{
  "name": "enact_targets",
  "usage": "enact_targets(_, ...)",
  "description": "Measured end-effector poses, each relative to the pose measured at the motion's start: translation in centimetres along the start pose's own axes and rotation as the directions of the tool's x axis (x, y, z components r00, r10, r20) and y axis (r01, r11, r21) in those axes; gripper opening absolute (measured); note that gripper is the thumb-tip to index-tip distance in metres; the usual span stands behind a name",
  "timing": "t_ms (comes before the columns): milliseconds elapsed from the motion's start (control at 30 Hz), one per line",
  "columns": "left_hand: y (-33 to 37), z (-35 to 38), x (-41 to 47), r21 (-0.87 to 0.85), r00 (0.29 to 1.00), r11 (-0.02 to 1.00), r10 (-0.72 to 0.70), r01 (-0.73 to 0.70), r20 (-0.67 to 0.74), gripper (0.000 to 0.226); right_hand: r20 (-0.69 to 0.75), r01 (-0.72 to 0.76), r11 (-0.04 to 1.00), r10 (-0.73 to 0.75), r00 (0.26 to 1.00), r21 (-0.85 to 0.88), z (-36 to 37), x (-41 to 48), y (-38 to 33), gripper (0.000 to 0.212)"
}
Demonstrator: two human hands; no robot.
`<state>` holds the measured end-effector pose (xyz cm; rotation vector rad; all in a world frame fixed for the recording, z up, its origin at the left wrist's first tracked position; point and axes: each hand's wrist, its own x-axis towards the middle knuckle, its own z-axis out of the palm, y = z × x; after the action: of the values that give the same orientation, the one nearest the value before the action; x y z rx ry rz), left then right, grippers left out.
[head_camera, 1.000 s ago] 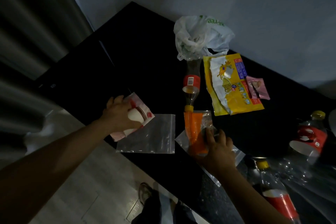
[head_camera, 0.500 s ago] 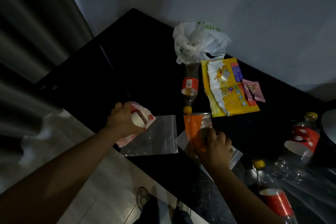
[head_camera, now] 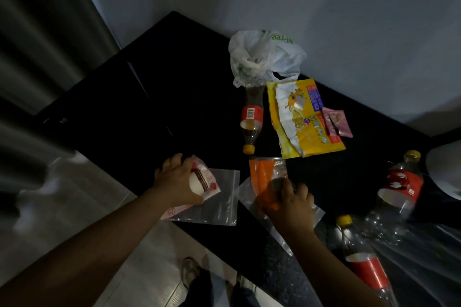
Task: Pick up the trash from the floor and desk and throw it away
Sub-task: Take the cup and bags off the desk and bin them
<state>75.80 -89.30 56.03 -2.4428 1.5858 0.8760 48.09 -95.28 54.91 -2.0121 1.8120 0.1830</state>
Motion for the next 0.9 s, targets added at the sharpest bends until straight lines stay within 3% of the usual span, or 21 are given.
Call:
enact_targets(133,0.3,0.5,-0.2,0.080,0.999,0.997,0.011,-0.007,-0.051,0.112,-0.014,0.030,0.999,-0.030,0.999,0.017,-0.5,0.4,0.5,0.095)
enact_targets(333,0.5,0.6,-0.4,0.029,0.998,1.000,0.007,-0.005,-0.062,0.095,0.050,-0.010,0.992,0.003,0.999,0.126,-0.7,0.6,0.6,0.100)
enact_targets(533,1.1,-0.2,-0.3,-0.118,0.998,0.992,-0.047,0.041,-0.046,0.091,0.088,-0.028,0.942,-0.001,0.996,0.333,-1.4,0.8,0.8,0.077)
enact_targets(733,3.4,-2.2,-1.1,-0.241,0.991,0.970,-0.032,0.000,-0.129,0.098,-0.024,0.005,0.883,0.007,1.000,0.469,-5.2,2.5,1.6,0.068)
enact_targets(900,6.3,-4.8,-0.7,-0.287,0.976,0.953,0.038,-0.101,-0.216,0.088,-0.116,-0.074,0.787,0.182,0.976,0.612,-11.1,7.8,5.1,0.069)
